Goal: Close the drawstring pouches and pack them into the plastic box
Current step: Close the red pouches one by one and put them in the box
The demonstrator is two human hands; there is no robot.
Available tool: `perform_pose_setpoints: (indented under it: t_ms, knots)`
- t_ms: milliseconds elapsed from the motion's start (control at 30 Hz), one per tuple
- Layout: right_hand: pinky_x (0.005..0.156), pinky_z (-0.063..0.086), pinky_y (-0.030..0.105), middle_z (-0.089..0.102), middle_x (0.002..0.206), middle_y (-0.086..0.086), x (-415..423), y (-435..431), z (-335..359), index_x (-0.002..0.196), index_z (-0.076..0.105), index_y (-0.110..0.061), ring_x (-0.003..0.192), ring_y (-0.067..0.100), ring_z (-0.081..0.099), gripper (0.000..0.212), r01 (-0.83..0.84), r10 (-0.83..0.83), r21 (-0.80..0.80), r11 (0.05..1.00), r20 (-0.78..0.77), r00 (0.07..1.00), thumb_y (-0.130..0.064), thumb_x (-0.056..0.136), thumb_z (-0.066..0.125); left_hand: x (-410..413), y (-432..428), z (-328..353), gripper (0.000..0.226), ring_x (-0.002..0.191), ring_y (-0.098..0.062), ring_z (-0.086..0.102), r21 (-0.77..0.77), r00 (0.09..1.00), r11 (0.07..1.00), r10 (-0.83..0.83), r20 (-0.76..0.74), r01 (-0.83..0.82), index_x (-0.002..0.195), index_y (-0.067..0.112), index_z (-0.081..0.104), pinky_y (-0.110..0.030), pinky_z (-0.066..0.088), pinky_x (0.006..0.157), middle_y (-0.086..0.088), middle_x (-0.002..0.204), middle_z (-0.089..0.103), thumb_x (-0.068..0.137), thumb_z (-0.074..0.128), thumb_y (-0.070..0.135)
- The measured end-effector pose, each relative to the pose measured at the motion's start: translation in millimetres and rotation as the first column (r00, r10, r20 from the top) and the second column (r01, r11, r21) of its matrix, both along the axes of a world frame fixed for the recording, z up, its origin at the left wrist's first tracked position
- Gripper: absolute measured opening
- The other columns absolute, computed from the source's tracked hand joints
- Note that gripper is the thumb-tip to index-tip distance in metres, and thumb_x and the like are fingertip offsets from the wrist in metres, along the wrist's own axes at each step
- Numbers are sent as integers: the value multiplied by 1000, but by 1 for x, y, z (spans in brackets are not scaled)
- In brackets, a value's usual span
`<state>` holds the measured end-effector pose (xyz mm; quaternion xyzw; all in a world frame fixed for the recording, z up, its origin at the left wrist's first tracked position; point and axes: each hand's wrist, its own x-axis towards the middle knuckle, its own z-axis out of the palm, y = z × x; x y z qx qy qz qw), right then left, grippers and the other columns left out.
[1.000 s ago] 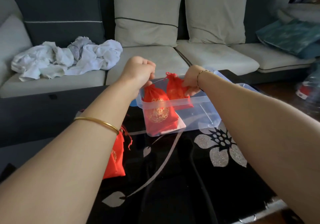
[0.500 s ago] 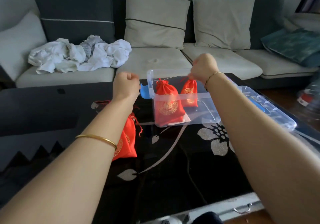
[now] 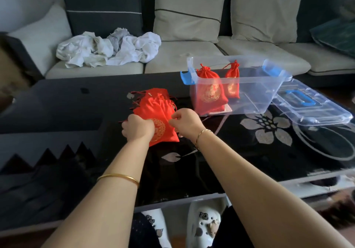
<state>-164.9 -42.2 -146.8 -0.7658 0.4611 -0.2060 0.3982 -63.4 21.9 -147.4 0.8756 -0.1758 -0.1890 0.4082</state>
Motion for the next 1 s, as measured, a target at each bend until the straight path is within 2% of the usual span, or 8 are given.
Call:
perform_pose_setpoints:
  t_ms: [200,300,400,467,567,767,867,1000]
  knots:
    - [80,47,35,65,104,18,13,11,-9,107,62,7,98,31,60,38,-19,16,-85,996,-31,999,-25,86,65,16,3,-13,47,113,-36,52,-81,974,994,54,-220,-74,127,6,48,-47,47,95,-17,126,55,86,56,27]
    - [70,45,27,59,92,2,15,10,-12,92,64,-9,87,18,57,15,-15,19,-88,996,43,999,-17,81,70,20,7,-11,44,108,-36,56,-164,955,976,93,-281,-143,120,6,53,-50,50,90,-15,117,60,84,60,31]
    - [68,45,24,58,86,-1,13,9,-6,83,60,-16,82,14,55,15,-18,37,-101,995,193,980,-7,78,71,17,11,3,53,107,-33,57,-290,948,940,86,-306,-179,120,3,54,-43,51,85,-13,115,61,85,61,43]
    - [75,51,32,60,84,0,4,10,0,82,61,-16,81,15,57,17,-1,33,-113,994,282,959,-4,76,72,11,13,13,51,97,-26,61,-383,940,917,-25,-340,-114,114,7,57,-38,50,80,-8,106,63,86,59,50]
    - [76,51,33,59,77,-4,-20,6,7,82,61,-15,77,15,57,20,42,8,-136,990,346,938,0,75,72,-5,15,28,47,98,-24,64,-515,921,857,-209,-328,11,112,17,62,-44,51,91,-5,107,67,84,60,54]
    - [77,54,36,64,82,0,-67,-4,10,85,66,-9,77,17,60,15,150,-93,-154,977,326,941,-2,73,71,-35,1,24,6,98,-22,66,-589,902,776,-394,-176,225,92,27,67,-46,50,94,-1,103,70,86,66,27]
    - [81,56,40,67,97,8,-74,-8,8,101,63,-7,89,22,64,27,212,-207,18,977,317,926,-1,75,63,-44,-2,16,4,87,-15,62,-528,892,805,-417,-176,272,88,22,64,-33,50,84,0,100,68,88,64,18]
    - [84,53,41,61,96,10,-80,-9,14,112,53,-11,86,22,60,35,217,-384,358,908,507,772,6,81,47,-47,-3,8,11,88,-15,60,-484,882,821,-433,-185,302,99,21,64,-24,43,64,1,103,66,91,60,15]
